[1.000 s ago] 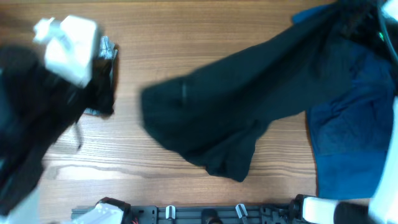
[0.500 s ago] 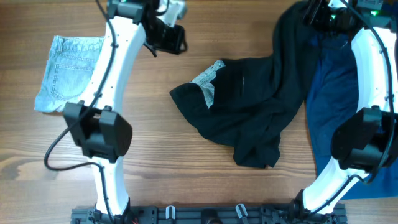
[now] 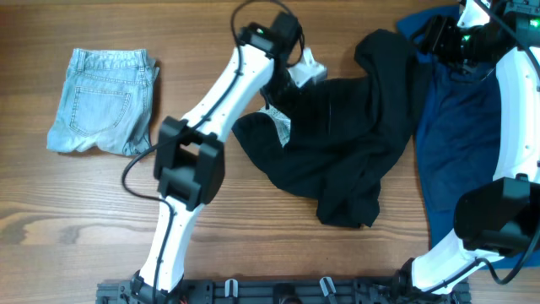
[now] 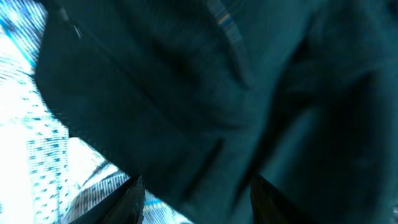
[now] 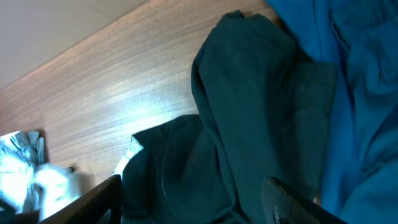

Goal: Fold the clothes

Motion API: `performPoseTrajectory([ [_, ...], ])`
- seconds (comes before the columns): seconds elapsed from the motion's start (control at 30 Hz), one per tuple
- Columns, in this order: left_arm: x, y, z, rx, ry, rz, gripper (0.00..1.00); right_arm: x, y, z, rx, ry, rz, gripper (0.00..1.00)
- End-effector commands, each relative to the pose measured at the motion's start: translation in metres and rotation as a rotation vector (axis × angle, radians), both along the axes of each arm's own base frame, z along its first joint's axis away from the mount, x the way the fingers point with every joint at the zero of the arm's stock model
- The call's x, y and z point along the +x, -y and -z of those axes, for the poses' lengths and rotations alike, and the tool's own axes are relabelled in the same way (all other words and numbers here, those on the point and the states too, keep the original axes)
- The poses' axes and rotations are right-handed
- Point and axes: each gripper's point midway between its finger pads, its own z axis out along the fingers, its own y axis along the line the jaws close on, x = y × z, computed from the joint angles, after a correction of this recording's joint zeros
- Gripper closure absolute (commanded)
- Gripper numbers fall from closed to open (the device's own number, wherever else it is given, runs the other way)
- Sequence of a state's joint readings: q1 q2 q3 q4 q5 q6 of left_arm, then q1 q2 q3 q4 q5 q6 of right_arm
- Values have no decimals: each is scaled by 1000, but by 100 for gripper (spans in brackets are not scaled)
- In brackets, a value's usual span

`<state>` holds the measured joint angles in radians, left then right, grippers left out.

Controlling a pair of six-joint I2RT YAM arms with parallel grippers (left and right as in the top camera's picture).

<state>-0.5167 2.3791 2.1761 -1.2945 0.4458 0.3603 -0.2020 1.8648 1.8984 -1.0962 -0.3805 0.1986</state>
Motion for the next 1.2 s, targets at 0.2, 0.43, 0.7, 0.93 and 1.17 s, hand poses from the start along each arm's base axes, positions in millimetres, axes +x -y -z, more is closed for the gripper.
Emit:
performPoseTrajectory([
  [0.2,-2,-4,30,63,-43,-44,40,-10,-1,-5,-20,-9,-32,28],
  [0.43,-22,17,0,-133,-177,-42,96,-12,-3,-5,-11,-16,-37,29],
  [0.7,50,-80,-181,-471,185,-244,96,-14,-3,-4,-12,-22,-40,29],
  [0.93,94,-162,-162,-211,338,-456,96,-13,-3,-4,-12,-21,-39,29],
  [1.17,134,-255,-109,230,419,-797,86,-15,-1,-2,-22,-31,-33,27],
])
